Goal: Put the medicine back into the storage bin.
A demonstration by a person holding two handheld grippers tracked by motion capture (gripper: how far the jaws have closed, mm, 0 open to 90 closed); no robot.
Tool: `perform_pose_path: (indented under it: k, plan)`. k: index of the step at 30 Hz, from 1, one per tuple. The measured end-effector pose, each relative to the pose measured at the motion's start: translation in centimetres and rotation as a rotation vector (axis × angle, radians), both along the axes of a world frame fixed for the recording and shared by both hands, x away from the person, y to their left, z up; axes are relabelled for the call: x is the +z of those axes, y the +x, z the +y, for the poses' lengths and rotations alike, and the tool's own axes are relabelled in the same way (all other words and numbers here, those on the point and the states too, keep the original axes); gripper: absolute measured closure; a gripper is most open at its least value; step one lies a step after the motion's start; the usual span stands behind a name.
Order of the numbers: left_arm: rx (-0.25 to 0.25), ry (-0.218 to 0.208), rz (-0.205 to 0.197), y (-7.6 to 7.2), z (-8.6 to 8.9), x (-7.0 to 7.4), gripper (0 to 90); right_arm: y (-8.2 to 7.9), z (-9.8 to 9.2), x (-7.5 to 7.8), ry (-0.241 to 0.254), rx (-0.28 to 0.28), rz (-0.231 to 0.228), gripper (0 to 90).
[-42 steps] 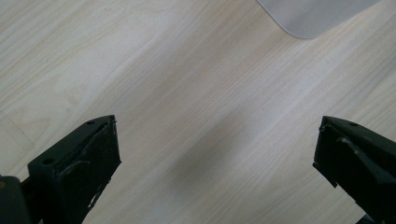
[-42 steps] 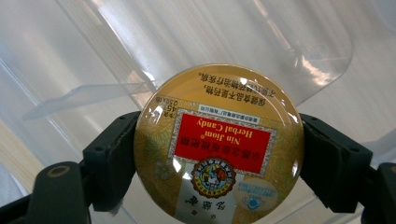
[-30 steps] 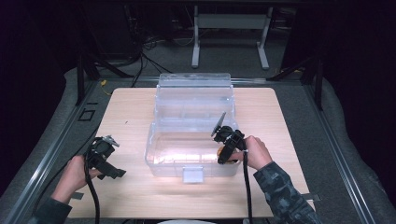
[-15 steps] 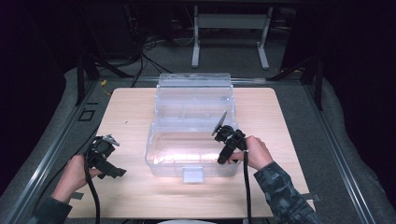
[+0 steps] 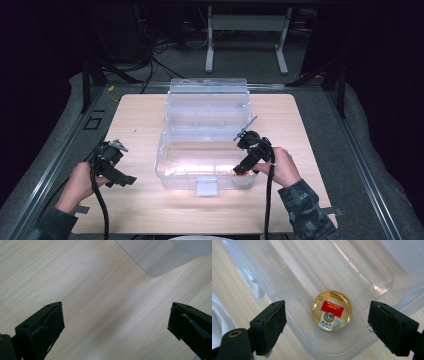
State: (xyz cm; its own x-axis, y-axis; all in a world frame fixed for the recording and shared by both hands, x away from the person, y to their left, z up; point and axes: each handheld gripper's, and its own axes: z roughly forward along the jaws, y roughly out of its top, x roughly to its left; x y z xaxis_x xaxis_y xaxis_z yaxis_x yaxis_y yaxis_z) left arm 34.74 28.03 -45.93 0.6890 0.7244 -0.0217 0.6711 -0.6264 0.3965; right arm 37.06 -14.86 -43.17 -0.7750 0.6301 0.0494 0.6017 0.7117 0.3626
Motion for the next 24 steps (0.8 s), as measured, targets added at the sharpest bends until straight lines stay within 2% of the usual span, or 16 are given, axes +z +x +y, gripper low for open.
perform_pose_path:
  k: [4, 7, 14, 24]
  plan:
    - [-0.013, -0.003, 0.001, 0.7, -0.6, 0.4, 0.2, -1.0, -0.5, 0.0, 0.052, -0.003, -0.011, 14.7]
    - [-0.026, -0.003, 0.000, 1.3, -1.4, 1.0, 0.1, -1.5, -0.6, -0.1, 0.068, -0.009, -0.015, 14.7]
    - [-0.056, -0.005, -0.007, 2.8, -2.9, 2.3, 0.1, -2.2, -0.4, -0.3, 0.062, 0.000, -0.015, 15.1]
    - [-0.069, -0.003, -0.008, 4.5, -4.2, 4.2, 0.3, -3.0, 0.5, -0.4, 0.058, 0.030, -0.028, 15.4]
